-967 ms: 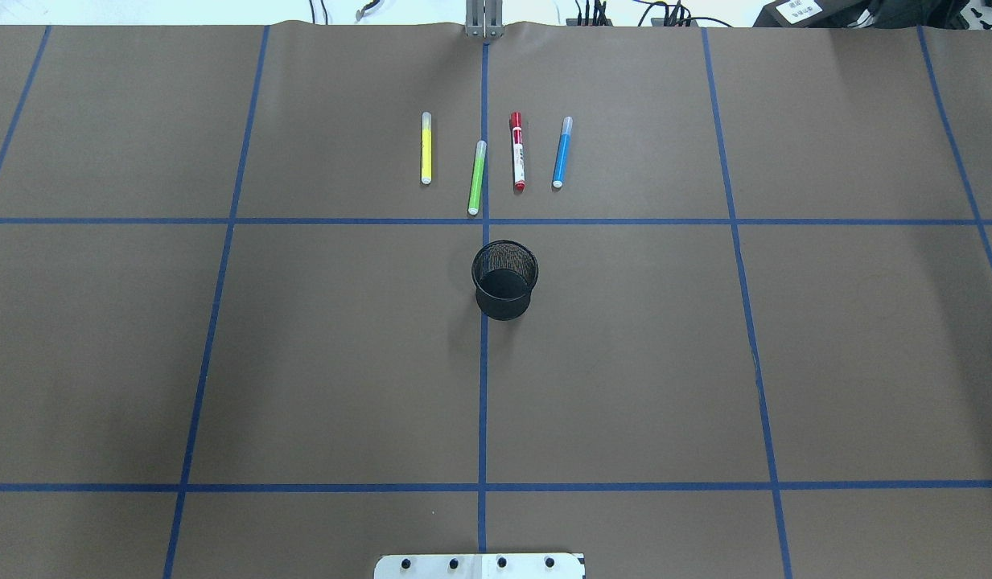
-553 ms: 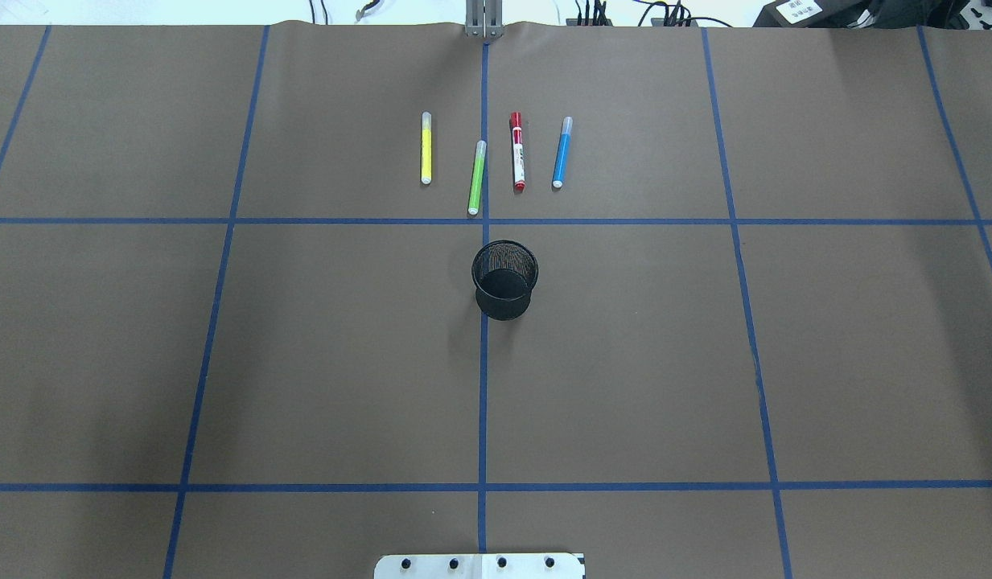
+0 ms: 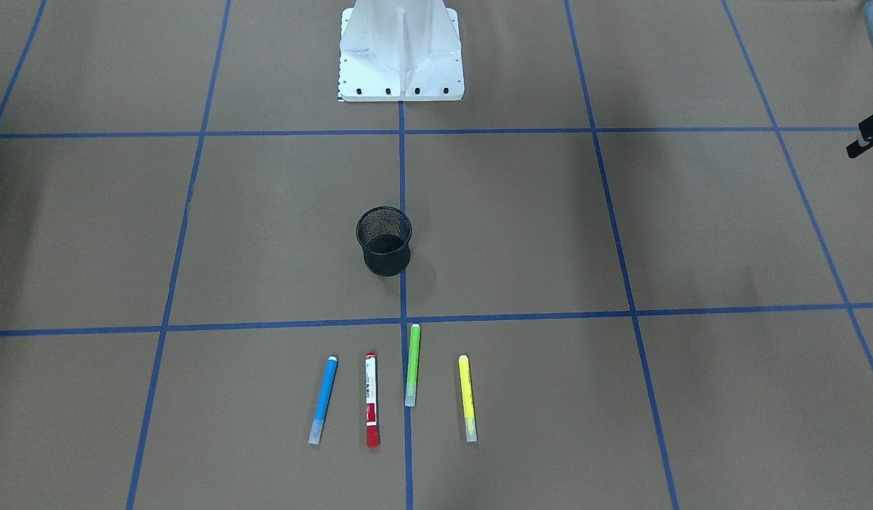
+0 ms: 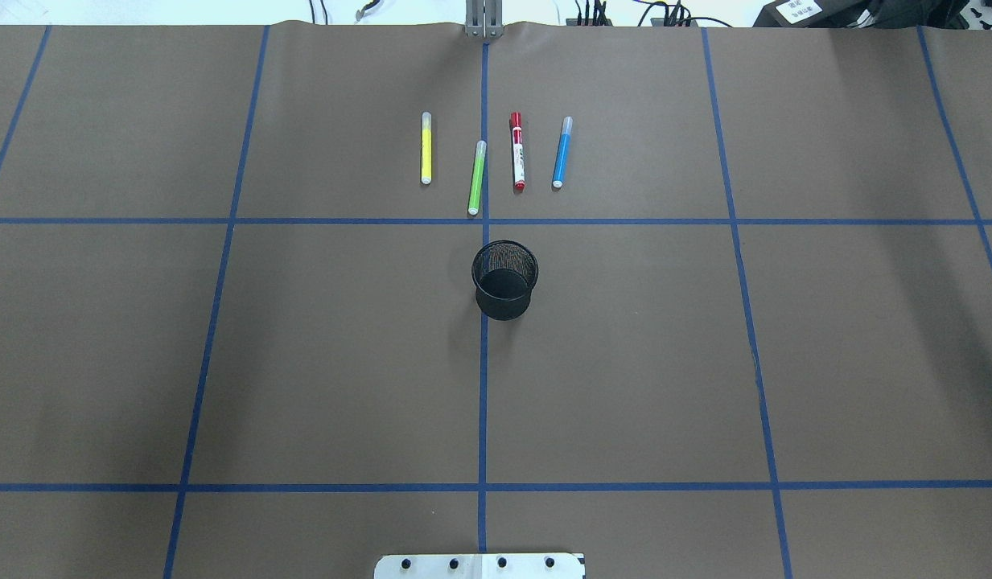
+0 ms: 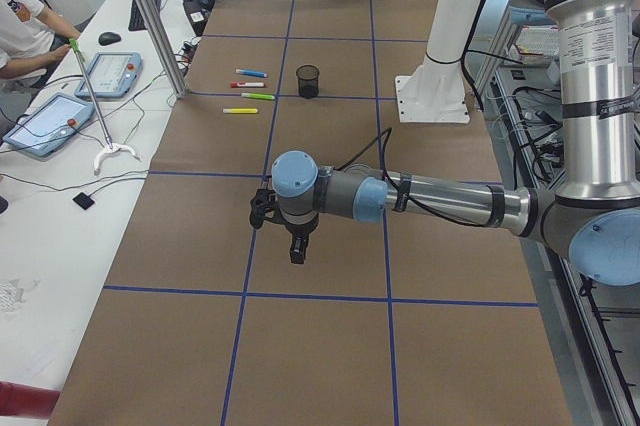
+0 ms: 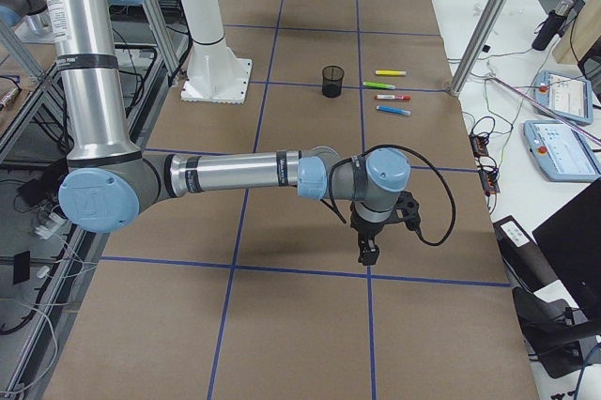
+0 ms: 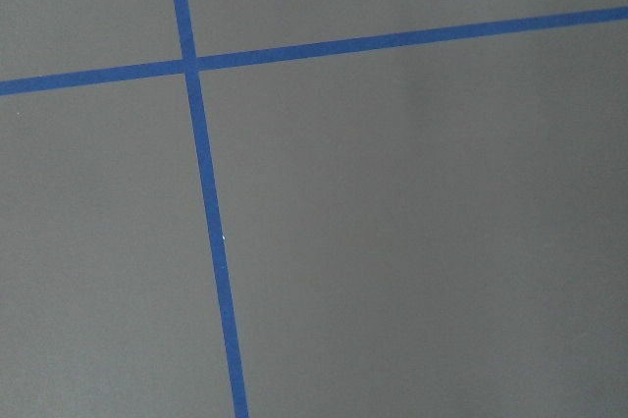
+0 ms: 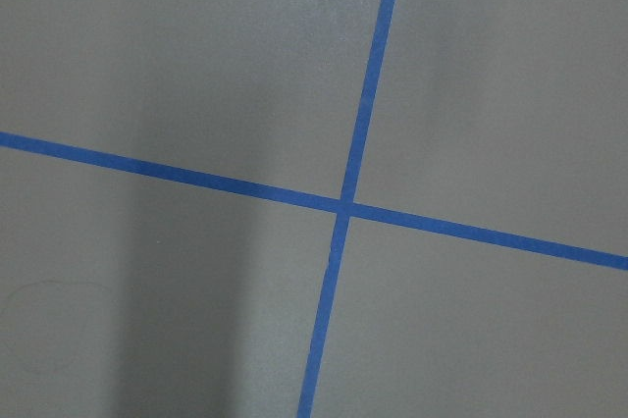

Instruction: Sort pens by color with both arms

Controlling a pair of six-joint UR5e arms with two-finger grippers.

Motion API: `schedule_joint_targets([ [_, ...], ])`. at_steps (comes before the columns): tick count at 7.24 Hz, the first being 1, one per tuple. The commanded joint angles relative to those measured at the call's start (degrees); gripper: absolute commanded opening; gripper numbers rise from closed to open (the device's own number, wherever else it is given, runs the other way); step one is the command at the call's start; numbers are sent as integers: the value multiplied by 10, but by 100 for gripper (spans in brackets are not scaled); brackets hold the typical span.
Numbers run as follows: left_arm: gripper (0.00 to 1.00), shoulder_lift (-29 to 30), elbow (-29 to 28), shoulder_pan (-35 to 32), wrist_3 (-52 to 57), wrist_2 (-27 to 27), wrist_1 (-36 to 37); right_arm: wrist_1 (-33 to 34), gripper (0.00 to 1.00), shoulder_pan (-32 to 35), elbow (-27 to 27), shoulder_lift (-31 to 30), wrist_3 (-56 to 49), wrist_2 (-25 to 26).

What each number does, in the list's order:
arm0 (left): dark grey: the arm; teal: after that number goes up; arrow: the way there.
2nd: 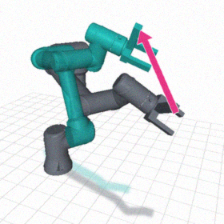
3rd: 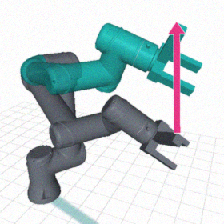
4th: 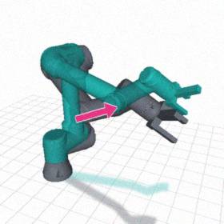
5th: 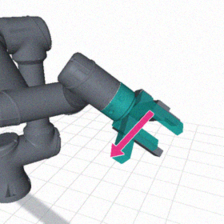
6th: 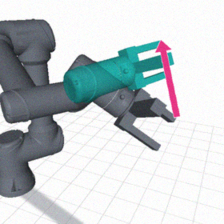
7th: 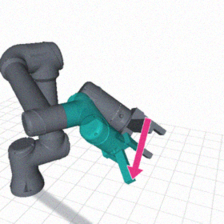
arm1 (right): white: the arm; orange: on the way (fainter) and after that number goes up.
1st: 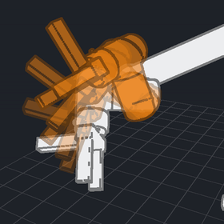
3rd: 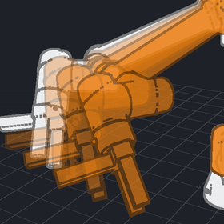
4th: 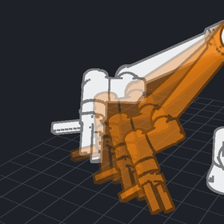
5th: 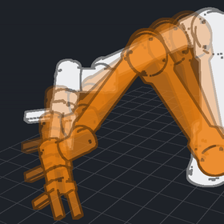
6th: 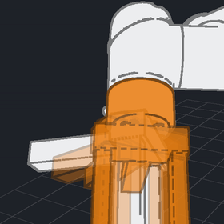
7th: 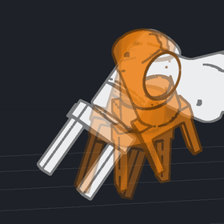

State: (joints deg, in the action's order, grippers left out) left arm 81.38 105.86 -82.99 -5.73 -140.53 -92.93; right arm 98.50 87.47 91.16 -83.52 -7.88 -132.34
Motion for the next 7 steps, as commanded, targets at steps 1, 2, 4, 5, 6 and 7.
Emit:
schedule_joint_targets([
  [1, 100, 4, 15, 1, -2, 35, 2, 11, 99, -1, 14, -17, 1, -17],
  [2, 100, -1, 12, 1, -2, 38, 2, 12, 99, -1, 17, -18, 0, -40],
  [4, 100, -2, 6, 1, -9, 37, 3, 10, 99, -1, 22, -24, -1, -35],
  [5, 100, 4, -7, 3, -21, 38, 1, 11, 99, -2, 16, -24, 1, -35],
  [6, 100, 11, -20, 3, -33, 38, -1, 10, 99, -11, 16, -26, 1, -34],
  [7, 100, 12, -20, 3, -31, 38, -1, 9, 99, -10, 23, -39, 1, -35],
])
